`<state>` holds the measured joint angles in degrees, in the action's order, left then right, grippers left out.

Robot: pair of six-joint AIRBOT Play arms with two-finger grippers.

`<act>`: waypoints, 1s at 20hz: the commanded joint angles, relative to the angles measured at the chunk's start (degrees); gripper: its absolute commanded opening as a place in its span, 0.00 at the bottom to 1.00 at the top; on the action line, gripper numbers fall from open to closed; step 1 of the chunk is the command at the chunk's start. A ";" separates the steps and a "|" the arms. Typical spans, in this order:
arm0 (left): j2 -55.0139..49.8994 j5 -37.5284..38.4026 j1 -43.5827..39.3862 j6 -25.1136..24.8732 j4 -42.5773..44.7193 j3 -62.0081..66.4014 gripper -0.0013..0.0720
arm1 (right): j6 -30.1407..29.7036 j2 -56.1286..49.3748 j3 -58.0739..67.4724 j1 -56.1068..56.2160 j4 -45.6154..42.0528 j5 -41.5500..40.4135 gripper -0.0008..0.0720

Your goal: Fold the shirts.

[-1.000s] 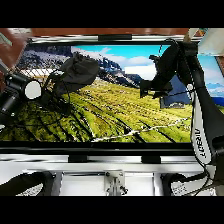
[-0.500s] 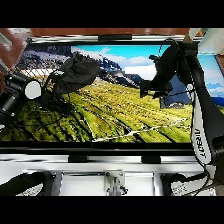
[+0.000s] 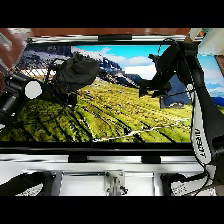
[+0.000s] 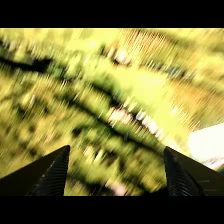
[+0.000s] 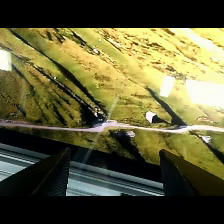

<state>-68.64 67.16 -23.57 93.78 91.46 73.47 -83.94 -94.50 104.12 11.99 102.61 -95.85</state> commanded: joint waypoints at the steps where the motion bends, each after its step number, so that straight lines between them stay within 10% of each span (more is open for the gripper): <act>1: -0.35 -7.52 -0.02 0.09 -2.56 -0.02 0.98 | -2.51 -0.04 -0.02 -0.02 -1.44 1.44 0.93; 13: -46.16 -7.61 19.65 5.77 -6.47 43.78 0.99 | -2.29 -0.04 -0.04 0.02 -2.45 8.98 0.93; 20: -53.75 -9.40 19.34 5.79 -8.63 44.26 0.99 | -2.32 -0.04 -0.04 0.04 -2.34 13.27 0.93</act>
<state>-119.13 58.37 -4.43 99.50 83.99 116.60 -86.24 -94.54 104.09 11.99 100.07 -84.33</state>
